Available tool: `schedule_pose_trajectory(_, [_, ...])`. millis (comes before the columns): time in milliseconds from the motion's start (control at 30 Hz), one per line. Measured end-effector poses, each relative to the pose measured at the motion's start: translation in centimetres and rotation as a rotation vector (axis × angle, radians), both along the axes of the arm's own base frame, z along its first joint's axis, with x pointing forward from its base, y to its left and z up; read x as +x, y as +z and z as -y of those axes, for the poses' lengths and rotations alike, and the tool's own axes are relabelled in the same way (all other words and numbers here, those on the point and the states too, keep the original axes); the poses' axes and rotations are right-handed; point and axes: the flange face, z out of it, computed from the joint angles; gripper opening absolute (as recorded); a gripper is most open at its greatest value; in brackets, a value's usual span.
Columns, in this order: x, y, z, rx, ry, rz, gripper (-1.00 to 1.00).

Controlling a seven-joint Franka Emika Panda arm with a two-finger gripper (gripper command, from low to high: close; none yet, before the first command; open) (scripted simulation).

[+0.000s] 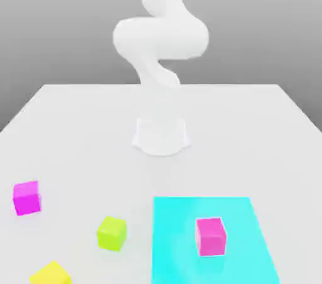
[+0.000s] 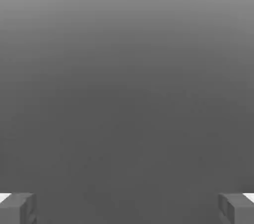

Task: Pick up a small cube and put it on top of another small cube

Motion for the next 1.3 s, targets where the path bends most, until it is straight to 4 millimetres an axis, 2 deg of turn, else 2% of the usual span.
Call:
schedule_pose_trajectory(67, [2.5, -4.3, 0.9, -0.002, -0.026, -0.067, 0.00])
schedule_pose_trajectory(167, [5.2, -10.6, 2.4, 0.000, -0.062, -0.163, 0.00])
schedule_pose_trajectory(267, [6.9, -17.2, 4.0, 0.007, -0.096, -0.258, 0.00])
schedule_pose_trajectory(367, [7.5, -23.7, 5.5, 0.019, -0.128, -0.352, 0.00])
schedule_pose_trajectory(533, [6.4, -34.4, 7.7, 0.051, -0.178, -0.508, 0.00])
schedule_pose_trajectory(700, [2.7, -44.3, 9.2, 0.100, -0.228, -0.661, 0.00])
schedule_pose_trajectory(767, [1.6, -47.3, 9.3, 0.113, -0.235, -0.700, 0.00])
schedule_pose_trajectory(933, [1.2, -52.8, 9.3, 0.117, -0.238, -0.713, 0.00])
schedule_pose_trajectory(967, [1.1, -53.5, 9.3, 0.117, -0.238, -0.713, -1.00])
schedule_pose_trajectory(1167, [1.1, -53.9, 9.2, 0.117, -0.238, -0.713, -1.00])
schedule_pose_trajectory(1233, [1.2, -52.9, 9.2, 0.118, -0.238, -0.713, -1.00])
schedule_pose_trajectory(1300, [1.2, -51.1, 9.3, 0.118, -0.238, -0.713, -1.00])
